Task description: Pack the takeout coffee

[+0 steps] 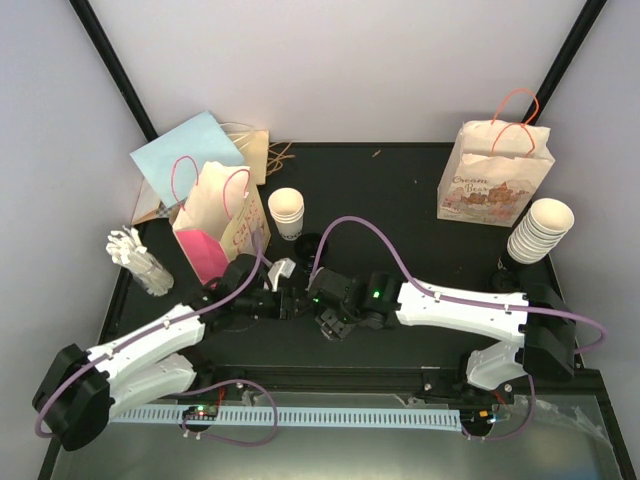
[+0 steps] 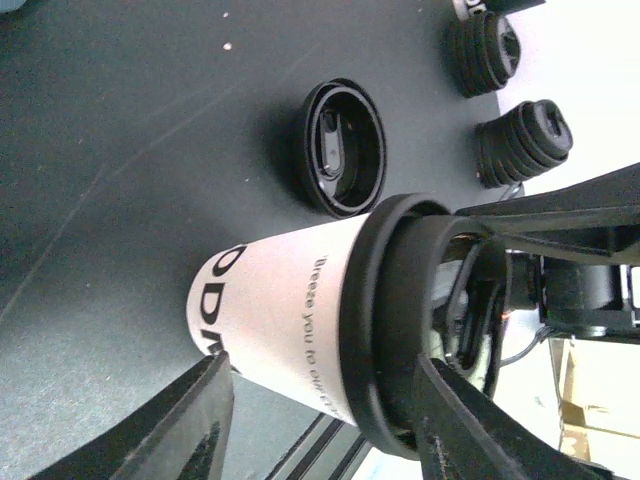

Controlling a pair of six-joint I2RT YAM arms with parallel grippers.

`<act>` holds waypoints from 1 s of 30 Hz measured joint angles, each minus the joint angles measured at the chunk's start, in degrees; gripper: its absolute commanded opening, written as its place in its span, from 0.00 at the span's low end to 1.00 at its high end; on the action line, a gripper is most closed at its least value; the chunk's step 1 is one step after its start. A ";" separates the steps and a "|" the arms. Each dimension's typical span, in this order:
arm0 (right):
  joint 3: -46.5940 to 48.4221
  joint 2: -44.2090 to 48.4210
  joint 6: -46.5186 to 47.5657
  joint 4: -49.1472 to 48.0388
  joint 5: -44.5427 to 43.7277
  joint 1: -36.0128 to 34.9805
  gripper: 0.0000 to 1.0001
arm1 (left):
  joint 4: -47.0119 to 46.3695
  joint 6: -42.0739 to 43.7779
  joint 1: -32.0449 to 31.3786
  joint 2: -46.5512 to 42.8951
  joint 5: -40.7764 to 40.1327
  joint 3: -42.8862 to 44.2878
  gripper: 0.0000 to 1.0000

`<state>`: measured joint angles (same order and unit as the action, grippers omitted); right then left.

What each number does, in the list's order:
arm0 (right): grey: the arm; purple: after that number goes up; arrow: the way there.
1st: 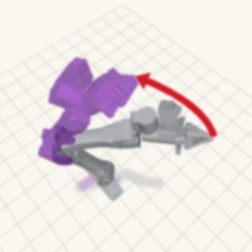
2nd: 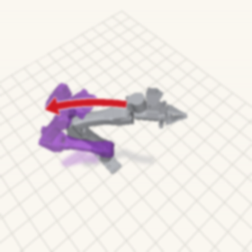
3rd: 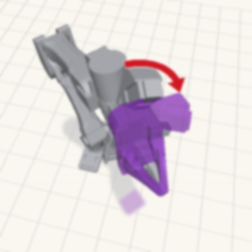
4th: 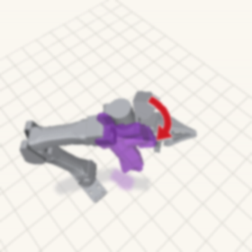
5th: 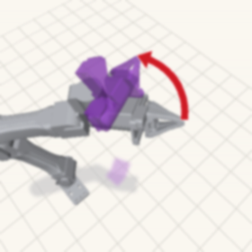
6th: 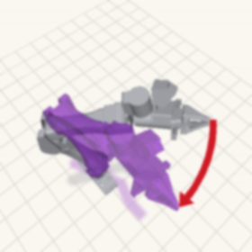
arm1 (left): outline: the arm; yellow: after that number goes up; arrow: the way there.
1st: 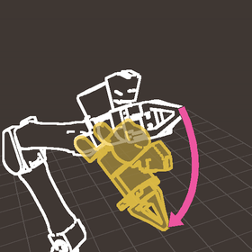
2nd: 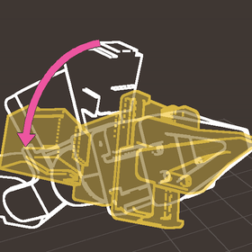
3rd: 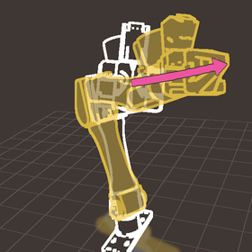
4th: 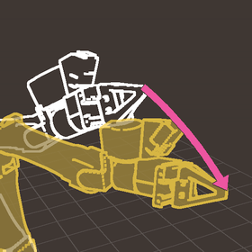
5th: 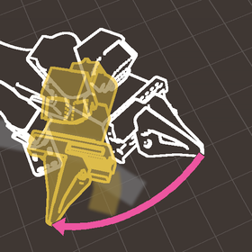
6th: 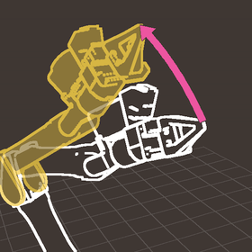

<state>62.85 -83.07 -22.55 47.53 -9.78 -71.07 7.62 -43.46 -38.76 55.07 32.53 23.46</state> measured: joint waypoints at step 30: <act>0.17 0.17 2.19 0.00 -0.44 -0.04 0.84 | -1.22 1.27 -2.19 8.07 1.99 4.17 0.58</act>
<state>63.02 -82.89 -20.36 47.53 -10.22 -71.11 6.39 -42.19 -40.95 63.13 34.52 27.64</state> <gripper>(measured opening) 0.815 0.586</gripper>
